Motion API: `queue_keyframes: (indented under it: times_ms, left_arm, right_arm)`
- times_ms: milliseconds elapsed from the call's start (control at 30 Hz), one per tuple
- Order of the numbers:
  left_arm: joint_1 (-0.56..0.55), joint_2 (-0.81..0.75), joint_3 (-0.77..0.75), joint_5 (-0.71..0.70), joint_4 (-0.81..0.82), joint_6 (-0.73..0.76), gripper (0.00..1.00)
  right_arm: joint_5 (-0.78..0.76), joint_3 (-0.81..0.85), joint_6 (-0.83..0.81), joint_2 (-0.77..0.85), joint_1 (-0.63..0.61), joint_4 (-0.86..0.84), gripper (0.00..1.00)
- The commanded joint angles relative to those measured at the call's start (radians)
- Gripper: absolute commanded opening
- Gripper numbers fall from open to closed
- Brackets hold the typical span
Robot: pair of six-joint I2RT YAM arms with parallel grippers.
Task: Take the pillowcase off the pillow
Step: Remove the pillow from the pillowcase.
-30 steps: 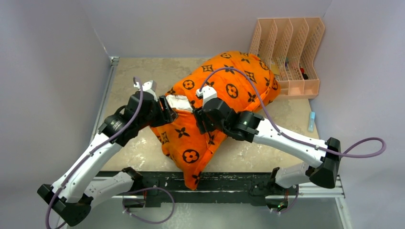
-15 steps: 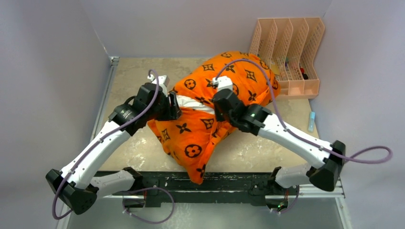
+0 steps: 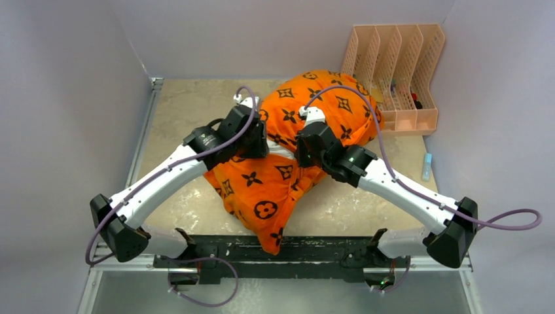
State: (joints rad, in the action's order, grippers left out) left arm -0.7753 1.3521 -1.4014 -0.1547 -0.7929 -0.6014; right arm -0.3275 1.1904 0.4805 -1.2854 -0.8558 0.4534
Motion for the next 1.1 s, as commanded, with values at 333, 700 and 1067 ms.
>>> queue_keyframes:
  times_ms: [333,700,1067]
  left_arm:
    - [-0.002,-0.077,0.061,-0.224,-0.056,-0.717,0.5]
    - [-0.025,-0.074,0.088,-0.206,-0.083,-0.943,0.49]
    - [-0.072,-0.092,0.079,-0.134,-0.098,-1.013,0.44]
  right_arm:
    - [-0.077,0.018,-0.005,0.024,0.015,-0.059,0.0]
    - [-0.078,-0.008,-0.01,0.049,0.015,-0.079,0.0]
    - [-0.075,0.017,-0.041,0.028,0.015,-0.076,0.0]
